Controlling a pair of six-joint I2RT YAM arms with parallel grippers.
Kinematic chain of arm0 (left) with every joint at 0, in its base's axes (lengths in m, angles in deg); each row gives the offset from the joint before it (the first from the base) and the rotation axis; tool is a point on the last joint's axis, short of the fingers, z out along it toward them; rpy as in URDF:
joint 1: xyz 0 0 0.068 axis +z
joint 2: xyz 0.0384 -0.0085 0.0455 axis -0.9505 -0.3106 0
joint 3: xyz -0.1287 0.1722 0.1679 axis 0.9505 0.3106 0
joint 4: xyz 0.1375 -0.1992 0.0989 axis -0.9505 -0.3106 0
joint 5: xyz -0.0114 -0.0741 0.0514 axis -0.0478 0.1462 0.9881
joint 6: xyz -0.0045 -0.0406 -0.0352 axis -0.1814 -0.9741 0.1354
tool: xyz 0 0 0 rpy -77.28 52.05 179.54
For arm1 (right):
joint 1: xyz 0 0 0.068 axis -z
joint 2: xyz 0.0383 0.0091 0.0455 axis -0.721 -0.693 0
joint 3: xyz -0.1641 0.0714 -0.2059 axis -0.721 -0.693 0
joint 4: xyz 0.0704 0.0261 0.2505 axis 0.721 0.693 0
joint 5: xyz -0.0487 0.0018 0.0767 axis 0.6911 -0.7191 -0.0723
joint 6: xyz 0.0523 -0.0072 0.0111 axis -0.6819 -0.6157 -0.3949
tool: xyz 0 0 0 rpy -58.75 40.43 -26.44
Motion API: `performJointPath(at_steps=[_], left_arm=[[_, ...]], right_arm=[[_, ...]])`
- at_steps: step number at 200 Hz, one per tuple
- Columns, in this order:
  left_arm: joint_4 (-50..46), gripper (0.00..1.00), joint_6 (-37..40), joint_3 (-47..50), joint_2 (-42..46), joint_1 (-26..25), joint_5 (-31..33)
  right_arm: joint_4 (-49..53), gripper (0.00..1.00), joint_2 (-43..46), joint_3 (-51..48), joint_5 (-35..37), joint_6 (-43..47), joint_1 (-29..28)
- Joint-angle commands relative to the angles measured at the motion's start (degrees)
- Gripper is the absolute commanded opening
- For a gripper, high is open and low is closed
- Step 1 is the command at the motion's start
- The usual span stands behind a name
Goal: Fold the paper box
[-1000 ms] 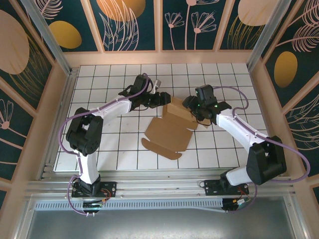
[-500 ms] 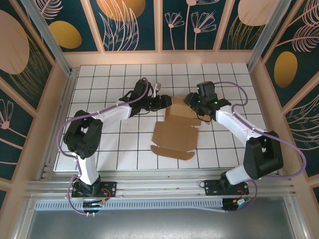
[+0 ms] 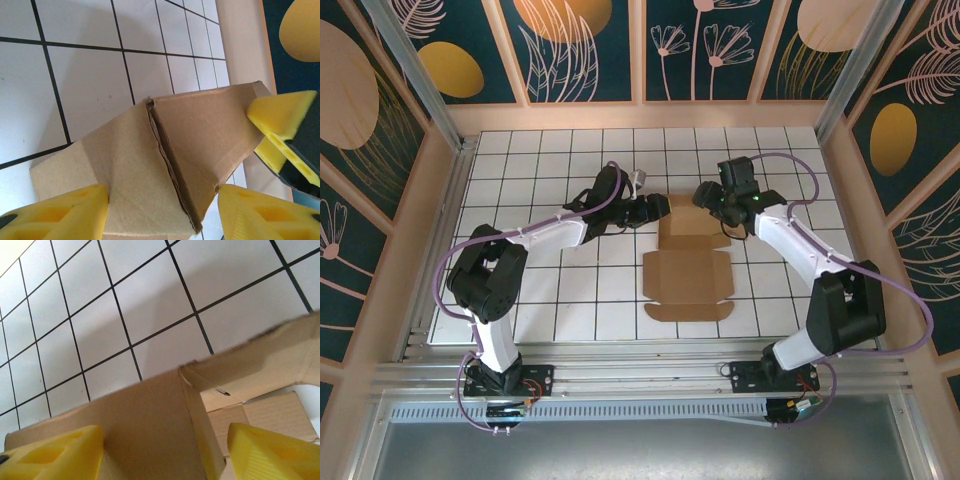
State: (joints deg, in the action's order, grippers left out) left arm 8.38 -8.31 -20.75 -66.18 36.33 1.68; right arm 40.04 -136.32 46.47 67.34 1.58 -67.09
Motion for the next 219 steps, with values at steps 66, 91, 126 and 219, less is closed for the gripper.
performJointPath(at_steps=[66, 91, 126, 219], left_arm=[[-0.94, 0.59, 2.73, 1.11, 1.76, -0.72, -0.06], [-0.96, 0.59, 3.12, 1.37, 2.39, -1.07, -0.04], [-1.42, 0.59, 4.62, 1.64, 3.82, -1.39, 0.89], [-4.65, 0.77, 5.28, 1.64, 7.16, -1.43, 5.58]], right_arm=[[1.88, 0.75, 17.17, -12.56, -2.47, 2.63, 7.53], [-5.56, 0.73, 20.32, -22.75, -12.13, 4.26, 12.16], [-20.45, 0.67, 17.86, -31.64, -19.06, 7.17, 16.58], [-41.16, 0.62, 3.6, -34.37, -20.46, 9.02, 17.17]])
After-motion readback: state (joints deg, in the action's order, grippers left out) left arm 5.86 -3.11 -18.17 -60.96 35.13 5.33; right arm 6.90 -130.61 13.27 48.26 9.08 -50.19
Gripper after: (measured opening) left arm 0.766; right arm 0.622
